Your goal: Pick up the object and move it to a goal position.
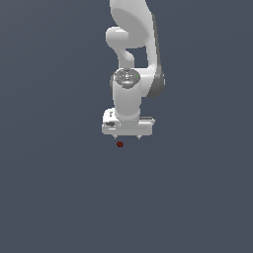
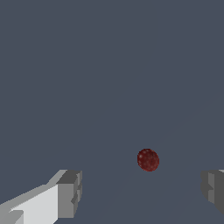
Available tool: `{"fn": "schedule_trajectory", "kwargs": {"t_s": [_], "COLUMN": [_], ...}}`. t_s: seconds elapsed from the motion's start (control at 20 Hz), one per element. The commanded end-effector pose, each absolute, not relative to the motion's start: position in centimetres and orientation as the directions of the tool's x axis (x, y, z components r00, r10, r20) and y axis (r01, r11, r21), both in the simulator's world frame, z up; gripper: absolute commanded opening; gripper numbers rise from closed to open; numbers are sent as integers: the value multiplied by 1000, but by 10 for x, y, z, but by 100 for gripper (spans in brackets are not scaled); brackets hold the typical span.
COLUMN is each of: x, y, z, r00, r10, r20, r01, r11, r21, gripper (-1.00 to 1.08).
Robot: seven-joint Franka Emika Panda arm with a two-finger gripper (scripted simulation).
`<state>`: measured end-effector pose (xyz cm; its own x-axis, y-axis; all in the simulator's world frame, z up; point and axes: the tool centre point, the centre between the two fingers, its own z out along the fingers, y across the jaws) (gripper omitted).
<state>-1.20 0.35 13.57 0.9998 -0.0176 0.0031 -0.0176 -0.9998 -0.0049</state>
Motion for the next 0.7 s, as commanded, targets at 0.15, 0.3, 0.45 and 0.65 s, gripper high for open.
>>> {"fn": "schedule_trajectory", "kwargs": {"t_s": [0.15, 0.3, 0.45, 0.65], "x": [-28, -36, -41, -45], "y": [-17, -26, -31, -35], "z": [97, 83, 73, 67], "r00": [997, 995, 993, 992], "r10": [-76, -99, -116, -125], "r20": [1, 0, 0, 0], "r01": [-76, -99, -116, -125], "r11": [-997, -995, -993, -992], "r21": [-4, -3, -1, 0], "gripper": [100, 100, 100, 100]}}
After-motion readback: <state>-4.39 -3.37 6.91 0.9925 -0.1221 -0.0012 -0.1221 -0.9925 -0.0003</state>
